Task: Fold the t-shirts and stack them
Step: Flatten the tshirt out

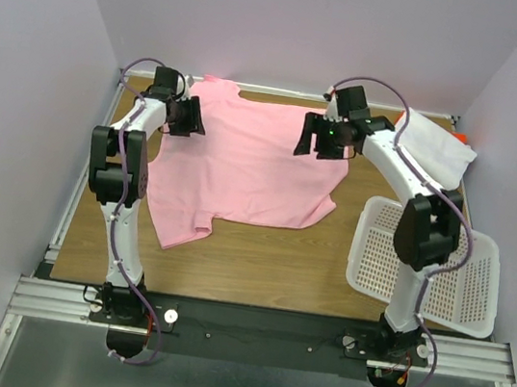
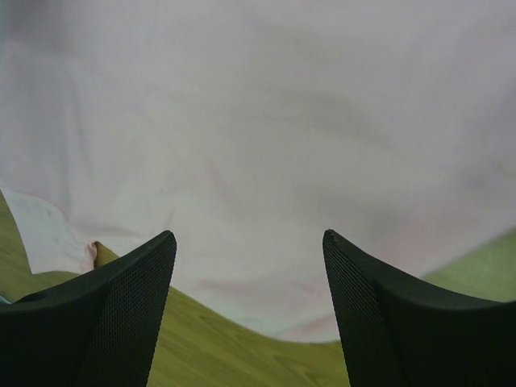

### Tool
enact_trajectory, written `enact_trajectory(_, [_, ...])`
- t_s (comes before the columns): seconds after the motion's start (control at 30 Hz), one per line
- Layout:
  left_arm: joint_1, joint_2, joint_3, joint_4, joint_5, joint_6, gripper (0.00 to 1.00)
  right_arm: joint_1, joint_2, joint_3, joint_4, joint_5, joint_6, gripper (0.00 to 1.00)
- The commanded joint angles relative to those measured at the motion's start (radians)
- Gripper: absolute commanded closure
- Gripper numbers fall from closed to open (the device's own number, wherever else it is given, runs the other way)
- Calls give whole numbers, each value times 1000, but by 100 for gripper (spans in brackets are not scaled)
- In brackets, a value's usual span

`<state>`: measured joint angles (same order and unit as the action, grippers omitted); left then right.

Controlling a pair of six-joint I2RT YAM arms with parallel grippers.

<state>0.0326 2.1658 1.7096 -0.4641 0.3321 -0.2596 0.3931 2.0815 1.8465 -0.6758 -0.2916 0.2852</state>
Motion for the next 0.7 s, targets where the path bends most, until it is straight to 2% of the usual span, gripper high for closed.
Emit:
enact_trajectory(0.0, [9,-4,-7,-27,19,31,41,-14,-132,-177,-30,150,81,22])
enact_trajectory(0.03, [10,-3,-8,-25,22,30,41,-17,-176,-255,-30,166,91,23])
enact_trajectory(0.17, [12,-4,-13,-13,38,26,40,-30,-247,-400,-30,224,135,29])
enact_trajectory(0.27, [13,2,-8,-18,38,33,40,-33,-267,-460,-30,258,161,35])
enact_trajectory(0.5, [33,12,-15,-27,41,56,40,-31,-256,-497,-31,320,212,49])
enact_trajectory(0.67, [53,12,-16,-28,44,66,40,-34,-248,-524,-31,364,227,53])
